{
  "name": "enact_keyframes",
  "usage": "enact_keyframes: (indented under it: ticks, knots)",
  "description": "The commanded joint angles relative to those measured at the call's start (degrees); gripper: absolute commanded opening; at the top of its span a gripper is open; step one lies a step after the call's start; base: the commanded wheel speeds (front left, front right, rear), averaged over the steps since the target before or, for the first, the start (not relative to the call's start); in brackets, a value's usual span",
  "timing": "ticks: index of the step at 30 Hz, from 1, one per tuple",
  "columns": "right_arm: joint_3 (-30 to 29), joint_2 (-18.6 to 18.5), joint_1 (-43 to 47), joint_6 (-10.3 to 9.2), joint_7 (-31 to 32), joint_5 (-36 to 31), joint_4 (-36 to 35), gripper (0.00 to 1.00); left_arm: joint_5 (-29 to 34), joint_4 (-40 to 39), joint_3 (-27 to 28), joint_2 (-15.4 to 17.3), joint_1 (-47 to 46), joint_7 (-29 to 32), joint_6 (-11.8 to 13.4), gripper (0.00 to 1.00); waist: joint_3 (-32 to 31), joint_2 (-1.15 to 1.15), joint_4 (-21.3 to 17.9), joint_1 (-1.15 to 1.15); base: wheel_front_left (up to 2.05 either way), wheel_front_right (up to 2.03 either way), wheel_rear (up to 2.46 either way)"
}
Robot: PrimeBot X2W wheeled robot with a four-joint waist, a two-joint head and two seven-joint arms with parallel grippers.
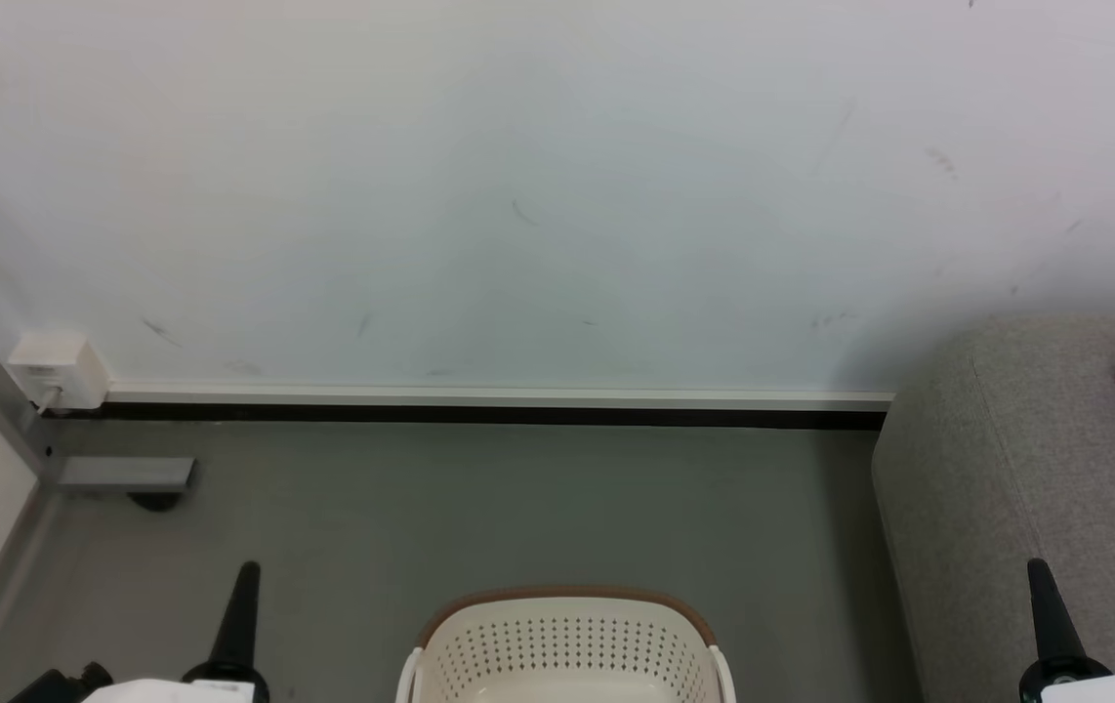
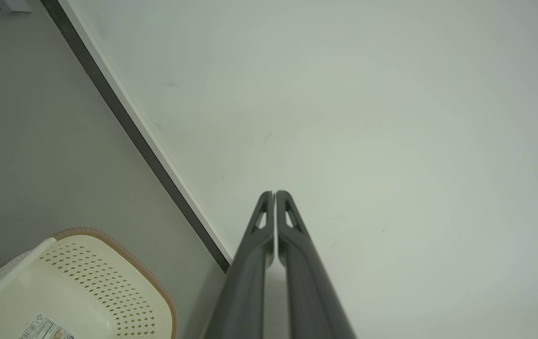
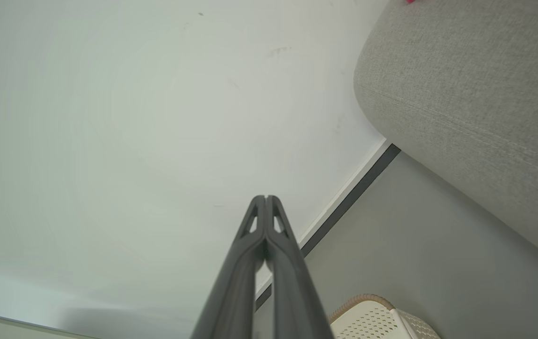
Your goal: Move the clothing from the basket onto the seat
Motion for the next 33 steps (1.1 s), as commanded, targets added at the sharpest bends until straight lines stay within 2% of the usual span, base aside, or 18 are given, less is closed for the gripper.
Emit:
enact_keyframes:
  ticks: [1,33]
  knots:
    - [-0.4,-0.6,-1.2,-0.07,0.4,1.8,-0.8,0.00,-1.7,-0.6,0.3,0.2,-1.2,0.5,-0.4,0.00,0.0,0.00,-0.1,0.00,0.00,0.00,0.00]
    - [-1.6,-0.7,-2.8,-0.10,4.4,17.7,-1.5,0.00,-16.7,-1.2,1.8,0.0,-2.7,4.5,-0.8,0.00,0.9,0.00,-1.0,0.00,0.00,0.00,0.00]
